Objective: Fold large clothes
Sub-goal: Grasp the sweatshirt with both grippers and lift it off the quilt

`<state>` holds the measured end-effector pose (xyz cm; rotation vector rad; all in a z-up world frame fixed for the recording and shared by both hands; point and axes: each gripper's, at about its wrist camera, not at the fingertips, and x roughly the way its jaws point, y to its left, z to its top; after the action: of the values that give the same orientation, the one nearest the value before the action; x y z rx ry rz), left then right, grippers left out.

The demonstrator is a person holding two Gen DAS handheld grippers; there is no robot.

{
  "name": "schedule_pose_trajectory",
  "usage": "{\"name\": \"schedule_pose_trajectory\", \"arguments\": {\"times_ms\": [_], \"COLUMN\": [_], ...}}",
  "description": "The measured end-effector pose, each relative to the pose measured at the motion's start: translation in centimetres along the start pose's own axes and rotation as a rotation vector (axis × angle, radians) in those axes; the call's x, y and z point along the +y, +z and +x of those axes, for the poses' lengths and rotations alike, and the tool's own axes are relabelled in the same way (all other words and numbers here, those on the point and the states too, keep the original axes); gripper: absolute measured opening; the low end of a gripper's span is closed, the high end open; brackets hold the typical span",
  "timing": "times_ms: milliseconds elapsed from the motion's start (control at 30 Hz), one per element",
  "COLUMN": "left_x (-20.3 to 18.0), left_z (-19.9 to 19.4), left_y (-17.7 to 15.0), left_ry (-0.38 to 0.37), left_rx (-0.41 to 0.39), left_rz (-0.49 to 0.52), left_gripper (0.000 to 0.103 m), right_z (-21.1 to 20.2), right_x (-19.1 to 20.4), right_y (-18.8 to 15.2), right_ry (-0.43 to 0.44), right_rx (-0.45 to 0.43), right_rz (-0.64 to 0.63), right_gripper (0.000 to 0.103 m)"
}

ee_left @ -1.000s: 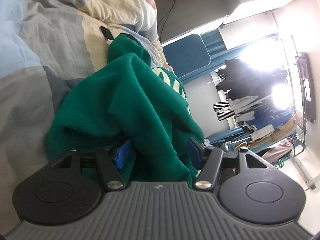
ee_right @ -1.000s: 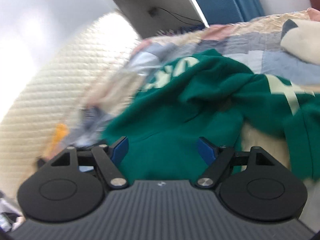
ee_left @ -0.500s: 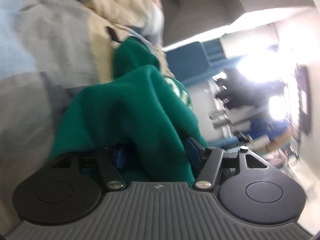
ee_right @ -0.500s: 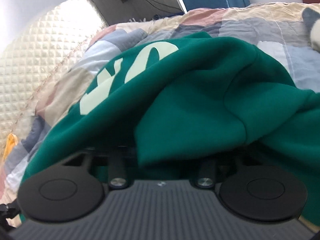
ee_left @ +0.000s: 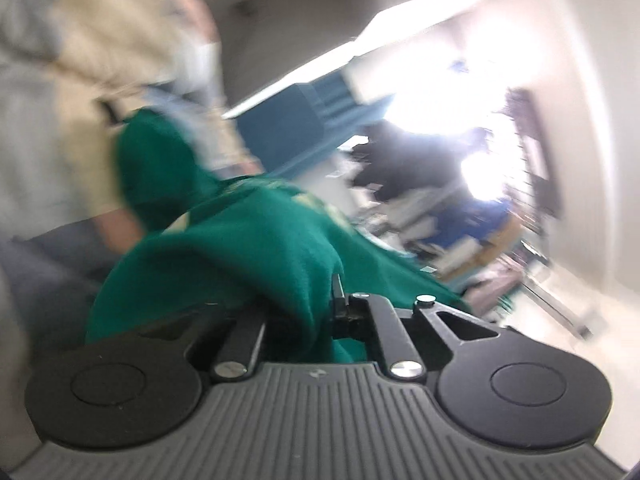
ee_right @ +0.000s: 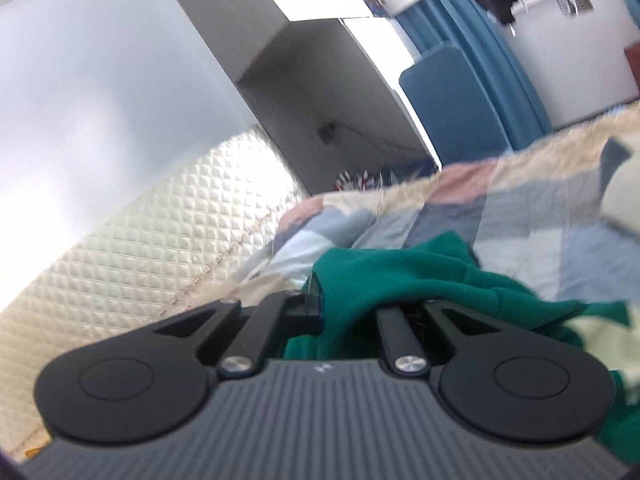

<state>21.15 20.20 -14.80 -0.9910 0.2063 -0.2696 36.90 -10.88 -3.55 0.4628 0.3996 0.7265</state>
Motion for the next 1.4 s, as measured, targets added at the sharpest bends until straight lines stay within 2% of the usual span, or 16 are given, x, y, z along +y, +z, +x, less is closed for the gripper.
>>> {"name": "schedule_pose_trajectory", "arguments": {"times_ms": [133, 233, 267, 400, 533, 600, 633, 667, 733, 767, 800, 867, 1000, 1200, 1300, 1400], "left_x": [-4.0, -5.4, -5.5, -6.1, -6.7, -6.9, -6.8, -6.8, -6.4, -6.1, -6.0, -5.3, -3.6, -1.9, -1.5, -1.2], "left_z": [-2.0, -3.8, -4.2, -4.8, -4.5, -4.7, -4.7, -4.6, -4.7, -4.7, -4.9, -5.0, -4.9, -3.8, -3.0, -1.7], "left_y": [-1.3, -4.2, -5.4, -8.6, -10.2, -10.7, -10.9, -10.7, -10.1, -9.8, -9.6, -9.3, -9.3, -8.3, -8.2, -8.0], "left_ry": [-0.194, -0.25, -0.244, -0.127, -0.064, -0.042, -0.021, 0.005, 0.036, 0.028, 0.027, 0.055, 0.039, 0.034, 0.025, 0.035], "left_rx": [0.04, 0.088, 0.112, 0.173, 0.172, 0.17, 0.172, 0.167, 0.141, 0.135, 0.132, 0.119, 0.116, 0.065, 0.066, 0.081], "left_rz": [0.049, -0.005, -0.02, 0.018, 0.04, 0.049, 0.043, 0.035, 0.018, 0.005, -0.009, -0.036, -0.129, -0.212, -0.252, -0.245], "left_gripper": [0.009, 0.009, 0.009, 0.009, 0.01, 0.016, 0.037, 0.065, 0.078, 0.079, 0.079, 0.082, 0.082, 0.083, 0.083, 0.081], "right_z": [-5.5, -9.2, -10.3, -13.2, -12.3, -12.0, -12.0, -12.0, -11.7, -11.5, -11.7, -11.8, -10.8, -8.7, -7.3, -6.2], "right_x": [-0.4, -1.5, -1.8, -3.4, -5.9, -6.7, -6.8, -6.9, -7.2, -7.4, -7.6, -7.9, -8.3, -9.6, -10.5, -10.4], "right_y": [0.9, 0.6, 0.2, -2.6, -4.5, -5.0, -5.2, -5.3, -5.6, -5.8, -6.0, -6.8, -8.1, -9.9, -10.8, -10.4], "right_ry": [-0.012, -0.035, -0.045, -0.14, -0.207, -0.226, -0.225, -0.224, -0.222, -0.218, -0.209, -0.209, -0.256, -0.324, -0.3, -0.256], "right_rx": [-0.066, -0.102, -0.108, -0.059, 0.026, 0.042, 0.042, 0.041, 0.05, 0.057, 0.063, 0.07, 0.118, 0.232, 0.268, 0.235], "right_rz": [0.038, 0.084, 0.093, 0.126, 0.233, 0.272, 0.29, 0.307, 0.335, 0.353, 0.377, 0.441, 0.474, 0.545, 0.601, 0.581], "right_gripper": [0.008, 0.008, 0.008, 0.008, 0.009, 0.011, 0.011, 0.011, 0.017, 0.029, 0.052, 0.073, 0.072, 0.073, 0.072, 0.07]}}
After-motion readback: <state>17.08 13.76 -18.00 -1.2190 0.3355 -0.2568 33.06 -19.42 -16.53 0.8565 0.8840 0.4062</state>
